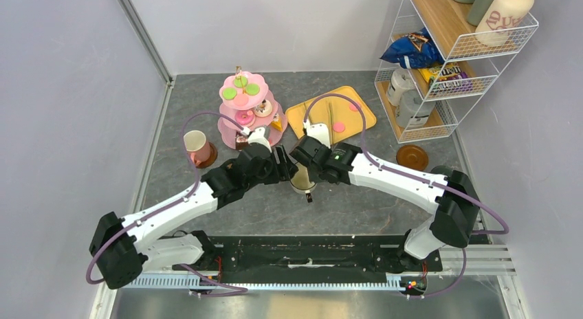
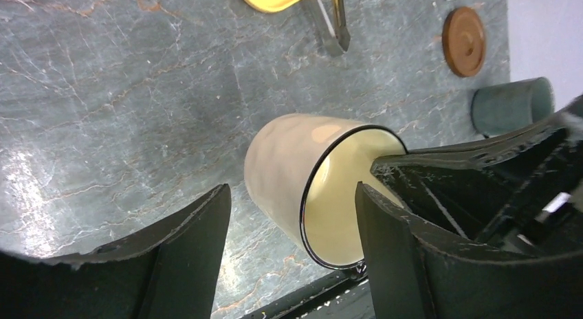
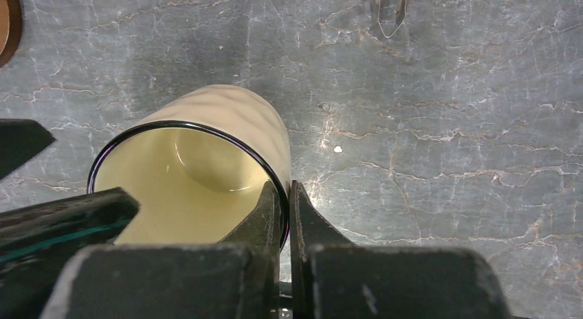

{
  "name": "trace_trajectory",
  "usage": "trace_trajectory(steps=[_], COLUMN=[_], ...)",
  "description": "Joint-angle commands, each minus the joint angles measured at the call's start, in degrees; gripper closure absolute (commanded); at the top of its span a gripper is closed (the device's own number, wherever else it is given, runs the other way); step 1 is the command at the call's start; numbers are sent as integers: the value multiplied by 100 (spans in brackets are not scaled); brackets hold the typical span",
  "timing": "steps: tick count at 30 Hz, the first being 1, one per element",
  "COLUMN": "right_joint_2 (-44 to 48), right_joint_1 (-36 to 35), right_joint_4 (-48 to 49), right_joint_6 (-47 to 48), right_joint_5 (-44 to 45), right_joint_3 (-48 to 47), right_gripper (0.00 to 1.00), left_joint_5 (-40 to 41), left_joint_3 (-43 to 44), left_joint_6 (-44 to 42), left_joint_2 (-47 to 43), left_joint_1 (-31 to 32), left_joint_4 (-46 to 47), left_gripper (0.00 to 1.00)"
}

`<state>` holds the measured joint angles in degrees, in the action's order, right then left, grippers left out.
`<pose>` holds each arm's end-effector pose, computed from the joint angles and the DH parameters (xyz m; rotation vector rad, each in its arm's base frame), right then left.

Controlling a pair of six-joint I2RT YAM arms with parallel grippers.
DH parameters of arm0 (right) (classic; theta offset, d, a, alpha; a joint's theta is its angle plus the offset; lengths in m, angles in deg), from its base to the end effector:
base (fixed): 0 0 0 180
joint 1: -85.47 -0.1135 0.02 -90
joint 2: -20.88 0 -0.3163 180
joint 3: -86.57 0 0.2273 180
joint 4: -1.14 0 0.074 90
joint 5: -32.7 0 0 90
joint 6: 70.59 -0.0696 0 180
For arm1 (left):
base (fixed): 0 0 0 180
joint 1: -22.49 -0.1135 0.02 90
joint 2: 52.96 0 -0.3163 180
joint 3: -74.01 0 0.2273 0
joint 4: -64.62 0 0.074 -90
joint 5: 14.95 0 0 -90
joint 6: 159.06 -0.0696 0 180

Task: Serve the afternoon tea

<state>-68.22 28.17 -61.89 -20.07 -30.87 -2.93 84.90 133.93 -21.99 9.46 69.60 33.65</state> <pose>0.1908 0.2399 0.3103 -0.2447 2.4793 0.0650 0.1582 -0.1528 0.3053 -0.1032 2.2444 -0.7521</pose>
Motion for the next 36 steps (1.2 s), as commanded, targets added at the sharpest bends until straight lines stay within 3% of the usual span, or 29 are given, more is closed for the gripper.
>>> trace_trajectory(steps=[1, 6, 9, 14, 15, 21, 25, 36], right_joint_2=[201, 182, 173, 170, 186, 518, 822, 1440], right_joint_1=[-52, -71, -74, -89, -89, -90, -87, -89], right_joint_4=[264, 271, 288, 376, 394, 727, 1041, 1720], right_joint_6=[-134, -121, -112, -41, -33, 94, 276, 516], right_joint_5=[334, 336, 339, 264, 249, 205, 183, 492], right_joint_3=[-350, -364, -359, -327, -316, -11, 275, 1140], right_gripper=[100, 100, 100, 100, 99, 65, 48, 36], left_joint_5=[440, 711, 897, 1072, 1101, 1606, 1411, 537], left_joint_3=[109, 299, 326, 378, 409, 642, 704, 1205], left_joint_6=[208, 76, 41, -68, -110, -729, -1120, -2654], left_joint_2=[278, 587, 606, 596, 596, 368, 108, -6], left_joint_1=[269, 546, 588, 584, 587, 471, -103, -2523], left_joint_4=[217, -68, -181, -307, -372, -1070, -1544, -2893], left_gripper=[28, 41, 57, 95, 98, 98, 98, 98])
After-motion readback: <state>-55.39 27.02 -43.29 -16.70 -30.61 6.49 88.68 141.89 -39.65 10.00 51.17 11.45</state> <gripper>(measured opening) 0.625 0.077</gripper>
